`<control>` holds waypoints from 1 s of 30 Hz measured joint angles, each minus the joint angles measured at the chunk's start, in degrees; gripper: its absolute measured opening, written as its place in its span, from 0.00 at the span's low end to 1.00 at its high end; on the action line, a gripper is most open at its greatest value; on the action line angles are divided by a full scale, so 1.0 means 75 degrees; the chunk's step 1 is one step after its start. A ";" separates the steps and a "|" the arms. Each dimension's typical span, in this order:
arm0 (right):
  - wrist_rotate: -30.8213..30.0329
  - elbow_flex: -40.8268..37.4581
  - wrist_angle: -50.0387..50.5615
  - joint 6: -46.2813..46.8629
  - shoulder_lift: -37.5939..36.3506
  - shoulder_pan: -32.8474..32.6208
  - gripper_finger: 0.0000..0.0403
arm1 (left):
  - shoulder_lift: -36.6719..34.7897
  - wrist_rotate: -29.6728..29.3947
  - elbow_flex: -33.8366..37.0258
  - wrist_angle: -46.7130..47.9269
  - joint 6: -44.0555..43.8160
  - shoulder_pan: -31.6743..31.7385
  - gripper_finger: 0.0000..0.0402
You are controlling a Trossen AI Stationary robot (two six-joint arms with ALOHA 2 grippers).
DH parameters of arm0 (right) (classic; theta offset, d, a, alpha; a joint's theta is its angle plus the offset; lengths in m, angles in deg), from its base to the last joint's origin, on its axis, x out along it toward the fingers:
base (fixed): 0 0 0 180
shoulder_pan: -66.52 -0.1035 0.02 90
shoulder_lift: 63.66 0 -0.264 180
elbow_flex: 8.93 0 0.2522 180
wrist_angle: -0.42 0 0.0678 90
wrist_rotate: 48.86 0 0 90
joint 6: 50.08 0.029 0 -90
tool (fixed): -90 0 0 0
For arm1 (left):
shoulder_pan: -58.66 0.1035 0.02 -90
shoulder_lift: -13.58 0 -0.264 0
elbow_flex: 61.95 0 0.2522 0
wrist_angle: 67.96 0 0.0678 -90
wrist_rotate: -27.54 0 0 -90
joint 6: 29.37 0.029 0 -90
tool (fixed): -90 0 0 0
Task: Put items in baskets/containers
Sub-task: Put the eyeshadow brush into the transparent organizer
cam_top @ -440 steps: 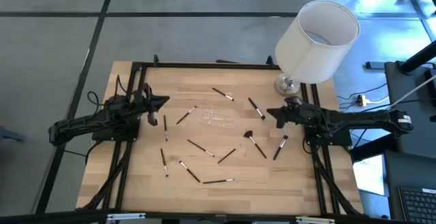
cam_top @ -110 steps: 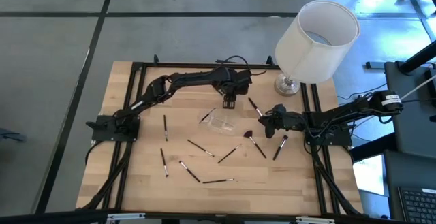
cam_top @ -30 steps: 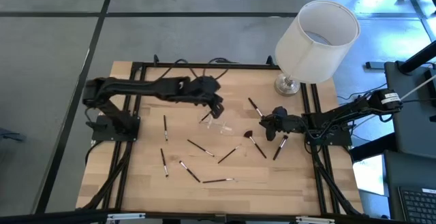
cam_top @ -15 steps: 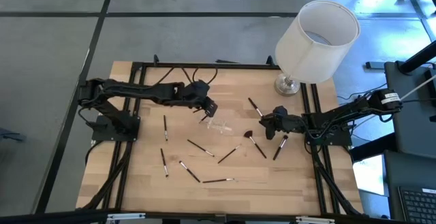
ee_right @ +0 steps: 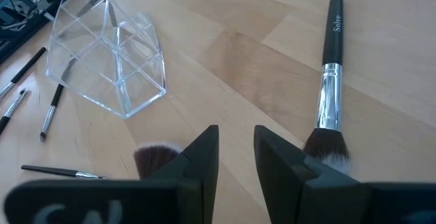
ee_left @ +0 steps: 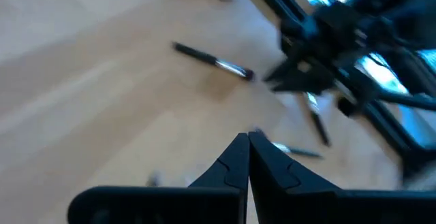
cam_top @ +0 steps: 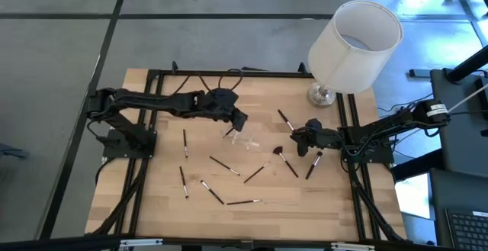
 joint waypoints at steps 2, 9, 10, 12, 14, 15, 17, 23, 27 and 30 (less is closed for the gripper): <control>0.0000 0.0000 0.0000 0.0000 0.0000 0.0000 0.23 | -0.0015 0.0076 -0.0158 0.0110 0.0039 -0.0007 0.01; 0.0003 0.0000 -0.0002 0.0009 0.0000 0.0000 0.23 | 0.0100 -0.0640 -0.0160 0.1496 0.0067 -0.0162 0.01; 0.0000 0.0000 -0.0004 0.0009 0.0000 0.0000 0.23 | 0.0102 -0.0745 -0.0148 0.1754 0.0072 -0.0179 0.01; 0.0000 0.0001 0.0000 0.0009 0.0000 0.0000 0.23 | 0.0101 -0.0986 -0.0149 0.1854 0.0116 -0.0226 0.01; 0.0000 0.0001 -0.0009 0.0014 0.0000 0.0000 0.23 | 0.0097 -0.1114 -0.0150 0.1901 0.0127 -0.0249 0.01; 0.0000 0.0001 -0.0001 0.0015 0.0000 0.0000 0.23 | 0.0093 -0.1114 -0.0150 0.1900 0.0183 -0.0254 0.01; 0.0003 0.0001 -0.0008 0.0015 0.0000 0.0000 0.23 | 0.0058 -0.1063 -0.0150 0.1815 0.0468 -0.0264 0.01; 0.0003 0.0001 -0.0006 0.0035 0.0000 0.0000 0.23 | 0.0053 -0.0180 -0.0159 0.2006 0.1827 -0.0234 0.11; 0.0003 0.0001 -0.0009 0.0064 0.0000 0.0000 0.23 | 0.0053 -0.0062 -0.0162 0.2263 0.2651 -0.0296 0.23; 0.0003 0.0001 -0.0009 0.0067 0.0000 0.0000 0.23 | 0.0046 0.0060 -0.0441 0.2821 0.3345 -0.0409 0.30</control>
